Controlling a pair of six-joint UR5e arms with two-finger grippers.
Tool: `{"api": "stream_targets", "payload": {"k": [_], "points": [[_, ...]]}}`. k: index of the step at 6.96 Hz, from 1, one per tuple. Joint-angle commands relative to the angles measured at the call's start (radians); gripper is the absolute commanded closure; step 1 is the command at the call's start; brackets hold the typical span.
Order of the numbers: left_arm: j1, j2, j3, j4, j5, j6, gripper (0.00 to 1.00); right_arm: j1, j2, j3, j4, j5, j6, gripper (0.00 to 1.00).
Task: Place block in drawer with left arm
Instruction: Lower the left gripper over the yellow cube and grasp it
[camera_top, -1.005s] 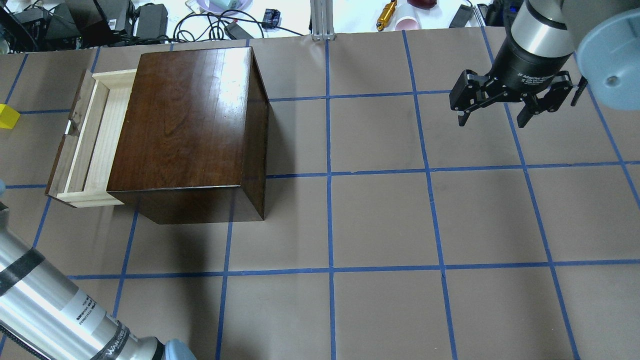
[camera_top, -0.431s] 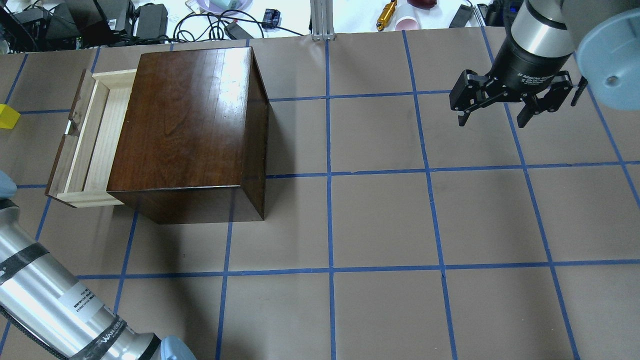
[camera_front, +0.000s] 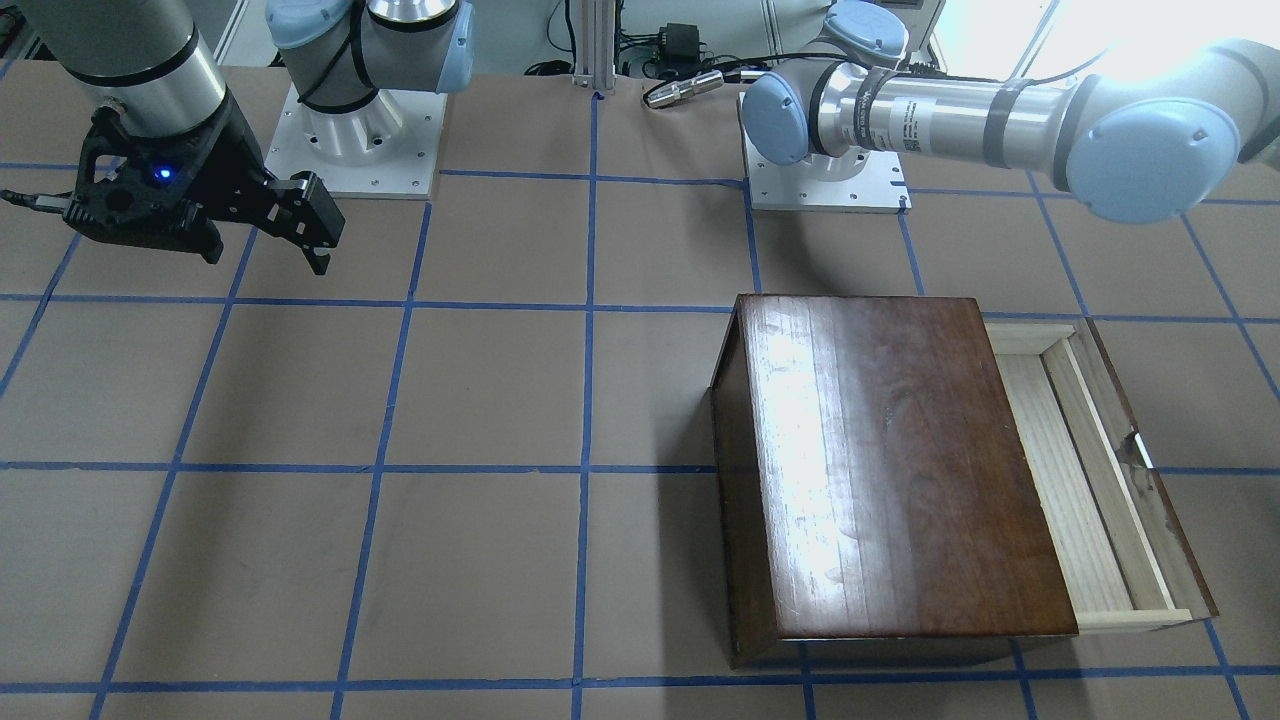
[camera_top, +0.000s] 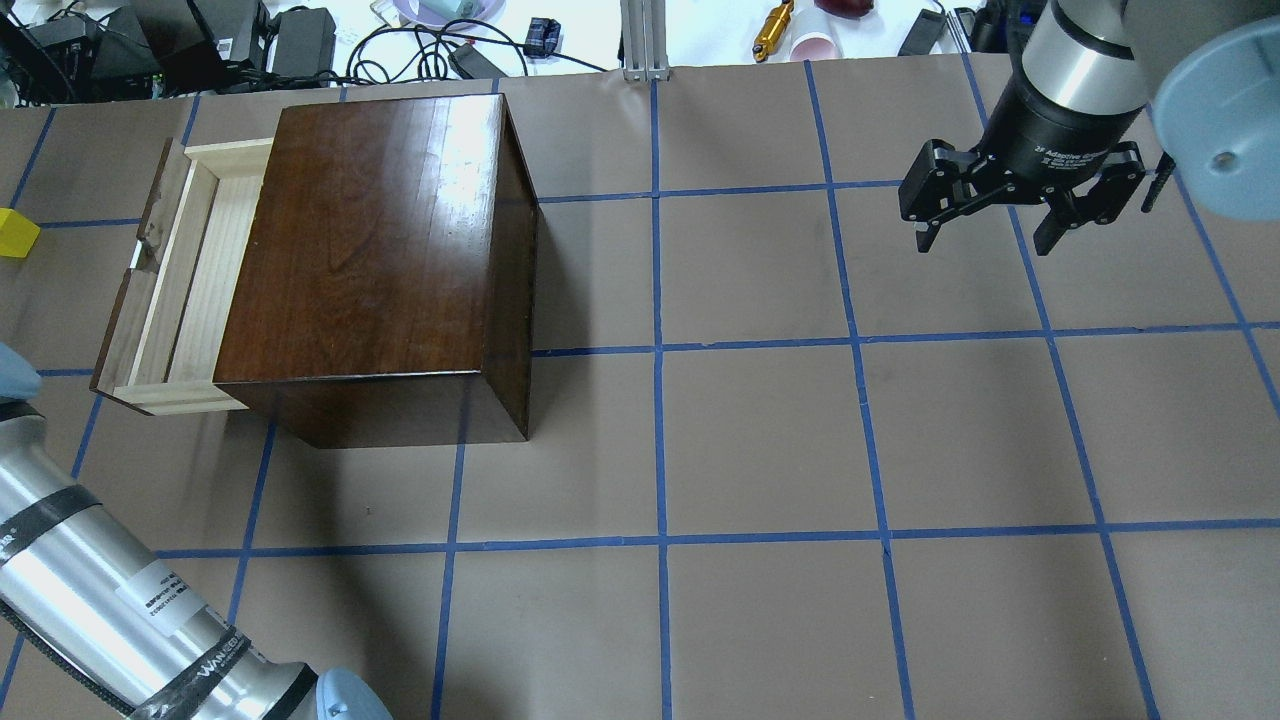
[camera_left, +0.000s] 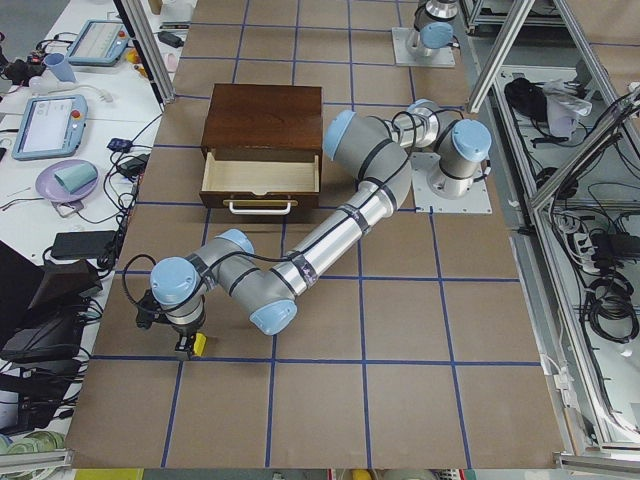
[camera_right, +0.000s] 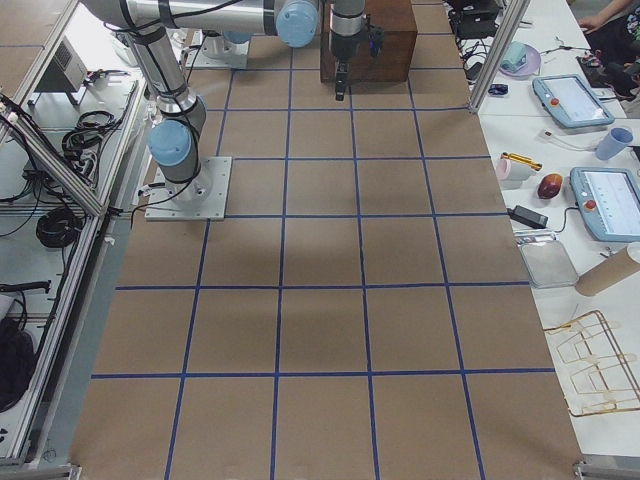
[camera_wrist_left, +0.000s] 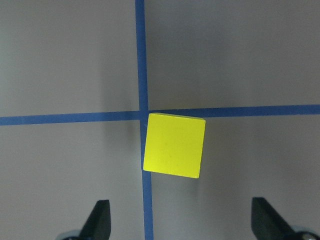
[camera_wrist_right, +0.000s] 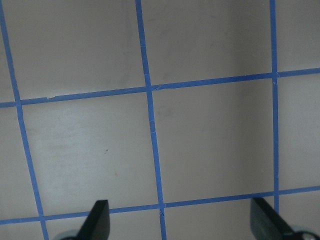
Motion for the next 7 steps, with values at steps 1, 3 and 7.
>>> {"api": "stream_targets", "payload": {"k": [1,3,7], "points": [[0.001,-0.035,0.004,0.026,-0.035,0.015,0.0,0.0,0.0,0.0,0.0,0.0,0.0,0.0],[0.003,-0.058,0.003,0.052,-0.044,0.014,0.0,0.0,0.0,0.0,0.0,0.0,0.0,0.0],[0.001,-0.07,0.003,0.072,-0.046,0.02,0.12,0.0,0.0,0.0,0.0,0.0,0.0,0.0]]}}
